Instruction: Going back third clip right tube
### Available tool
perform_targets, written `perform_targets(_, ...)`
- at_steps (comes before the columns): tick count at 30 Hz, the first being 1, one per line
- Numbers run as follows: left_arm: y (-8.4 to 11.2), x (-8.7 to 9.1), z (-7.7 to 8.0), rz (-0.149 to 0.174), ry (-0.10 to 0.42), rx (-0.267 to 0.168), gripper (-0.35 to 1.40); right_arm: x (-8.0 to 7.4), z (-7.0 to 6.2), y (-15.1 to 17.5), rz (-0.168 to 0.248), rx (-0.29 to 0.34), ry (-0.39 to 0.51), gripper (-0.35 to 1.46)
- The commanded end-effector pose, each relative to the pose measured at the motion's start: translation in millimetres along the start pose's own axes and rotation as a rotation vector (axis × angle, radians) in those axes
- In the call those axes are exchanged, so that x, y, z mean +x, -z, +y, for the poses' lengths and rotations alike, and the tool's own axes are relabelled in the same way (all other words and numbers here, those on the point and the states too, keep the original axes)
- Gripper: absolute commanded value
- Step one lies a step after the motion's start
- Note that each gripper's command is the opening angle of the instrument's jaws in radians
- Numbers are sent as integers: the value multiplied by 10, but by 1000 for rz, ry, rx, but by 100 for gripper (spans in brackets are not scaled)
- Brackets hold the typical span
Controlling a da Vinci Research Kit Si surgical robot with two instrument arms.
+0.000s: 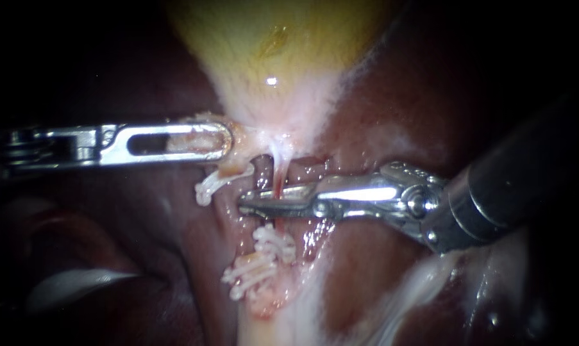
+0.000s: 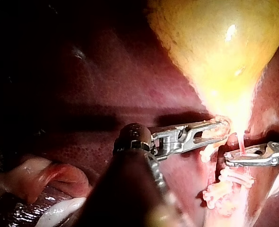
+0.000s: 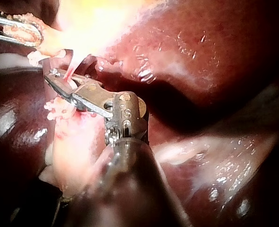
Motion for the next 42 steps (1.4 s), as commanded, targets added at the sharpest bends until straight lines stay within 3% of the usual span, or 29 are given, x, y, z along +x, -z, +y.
perform_targets(1,0,0,0,0,0,0,-35,0,0,0,1,0,0,-35)
perform_targets(6,0,0,0,0,0,0,-35,-1,0,0,-5,4,1,-35)
perform_targets(11,0,1,0,0,0,0,-35,-4,3,-6,9,11,110,35)
perform_targets(13,0,1,0,0,0,0,-35,-5,5,-10,18,12,123,44)
perform_targets(23,1,1,-1,0,0,0,-35,-15,20,-21,34,-16,233,49)
perform_targets(34,1,2,-1,-1,0,-1,-35,-18,39,6,37,-37,329,49)
perform_targets(38,1,2,-1,-1,0,-1,-35,-20,39,14,33,-36,365,49)
perform_targets(42,3,2,-1,0,0,0,-35,-21,29,33,25,-25,446,49)
